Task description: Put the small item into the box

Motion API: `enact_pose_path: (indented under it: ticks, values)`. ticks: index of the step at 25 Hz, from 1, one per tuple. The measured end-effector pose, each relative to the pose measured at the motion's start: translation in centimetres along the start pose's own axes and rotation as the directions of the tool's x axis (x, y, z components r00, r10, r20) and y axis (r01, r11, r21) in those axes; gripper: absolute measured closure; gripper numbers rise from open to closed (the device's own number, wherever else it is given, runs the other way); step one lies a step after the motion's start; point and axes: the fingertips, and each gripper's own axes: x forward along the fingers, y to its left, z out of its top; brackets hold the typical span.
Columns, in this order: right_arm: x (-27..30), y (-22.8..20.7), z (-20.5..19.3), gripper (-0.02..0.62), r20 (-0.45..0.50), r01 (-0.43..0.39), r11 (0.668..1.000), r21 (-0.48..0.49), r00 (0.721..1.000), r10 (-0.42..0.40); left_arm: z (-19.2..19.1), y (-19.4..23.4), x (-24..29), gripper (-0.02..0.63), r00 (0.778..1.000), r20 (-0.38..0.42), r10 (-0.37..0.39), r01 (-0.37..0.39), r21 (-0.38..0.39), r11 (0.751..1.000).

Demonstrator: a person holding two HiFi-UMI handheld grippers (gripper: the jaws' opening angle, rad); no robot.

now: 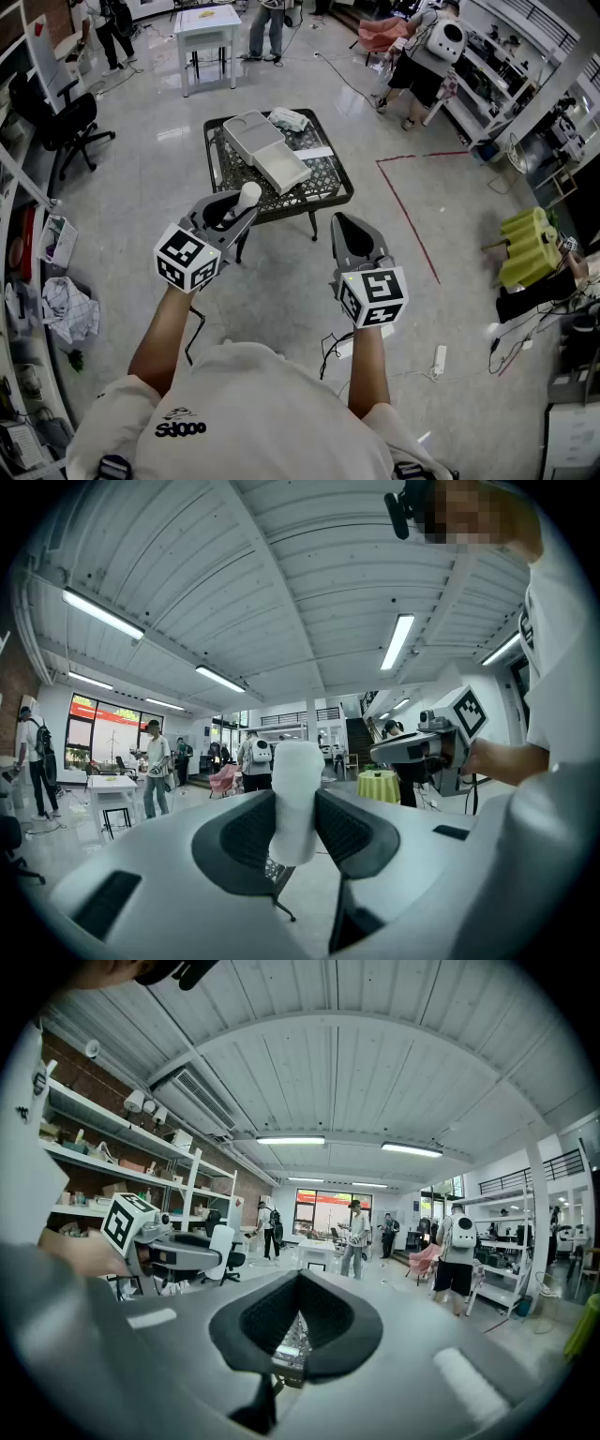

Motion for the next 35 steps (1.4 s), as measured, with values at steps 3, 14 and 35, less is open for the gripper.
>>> enact_pose_path:
  ticks: [3, 14, 35]
  values:
    - [-0.2, -0.4, -0.1, 0.584, 0.009, -0.011, 1.000, 0.008, 1.000, 0.011, -0.4, 0.1, 0.3, 0.472, 1.000, -0.010, -0.005, 0.005, -0.004, 1.000]
    - [-1.2, -2.2, -1.5, 0.584, -0.002, -0.044, 0.998, -0.040, 0.999, 0.044, -1.9, -0.5, 1.9, 0.472, 0.995, -0.052, 0.085, -0.085, 0.010, 0.996]
    - [2.7, -9.5, -4.0, 0.584, -0.050, -0.011, 0.999, 0.049, 0.999, 0.013, -2.0, 1.7, 6.8, 0.472, 0.991, -0.038, 0.131, -0.130, 0.019, 0.991]
